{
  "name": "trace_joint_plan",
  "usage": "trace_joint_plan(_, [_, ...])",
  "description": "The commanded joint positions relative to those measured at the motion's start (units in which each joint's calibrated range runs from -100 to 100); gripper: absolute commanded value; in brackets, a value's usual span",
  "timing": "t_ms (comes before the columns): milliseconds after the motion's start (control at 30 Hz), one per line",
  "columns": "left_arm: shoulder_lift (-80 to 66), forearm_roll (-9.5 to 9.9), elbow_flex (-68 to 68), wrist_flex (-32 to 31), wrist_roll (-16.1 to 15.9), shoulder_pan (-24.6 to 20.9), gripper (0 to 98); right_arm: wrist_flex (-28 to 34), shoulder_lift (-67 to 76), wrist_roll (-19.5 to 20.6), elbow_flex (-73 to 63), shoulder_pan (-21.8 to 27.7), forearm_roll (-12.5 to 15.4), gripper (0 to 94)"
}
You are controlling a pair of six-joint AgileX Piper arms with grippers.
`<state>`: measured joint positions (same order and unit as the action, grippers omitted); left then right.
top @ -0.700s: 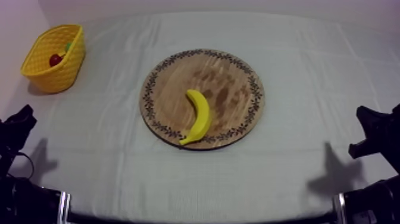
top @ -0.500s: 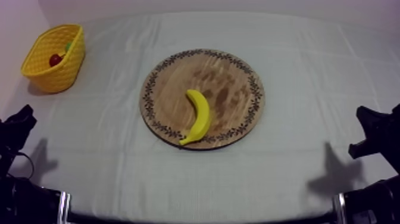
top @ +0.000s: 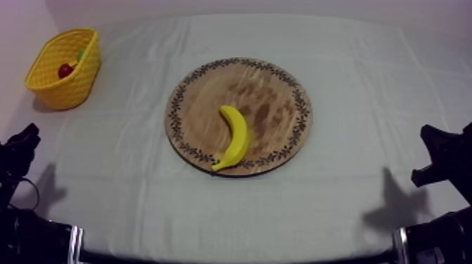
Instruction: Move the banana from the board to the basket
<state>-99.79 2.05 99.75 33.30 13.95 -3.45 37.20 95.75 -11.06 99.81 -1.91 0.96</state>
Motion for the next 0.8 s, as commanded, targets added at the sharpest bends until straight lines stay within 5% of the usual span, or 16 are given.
trace_joint_plan(0, [-0.03,0.03,0.02,0.0,-0.55,-0.19,0.1,0.06,0.0,0.02,-0.03,0.0,0.04,0.3])
trace_joint_plan(167, [0.47,-0.45,-0.06,-0.74,-0.64,-0.31,0.0,0.06,0.0,0.03,-0.03,0.0,0.04,0.3])
trace_joint_plan(400, [9.98,-4.27,-11.71,7.05,-6.59,0.82,0.0,0.06,0.0,0.0,-0.03,0.0,0.04,0.3])
trace_joint_plan(767, [32.01,-4.12,-38.24,19.84,-9.84,5.63,0.0,0.06,0.0,0.02,-0.03,0.0,0.04,0.3])
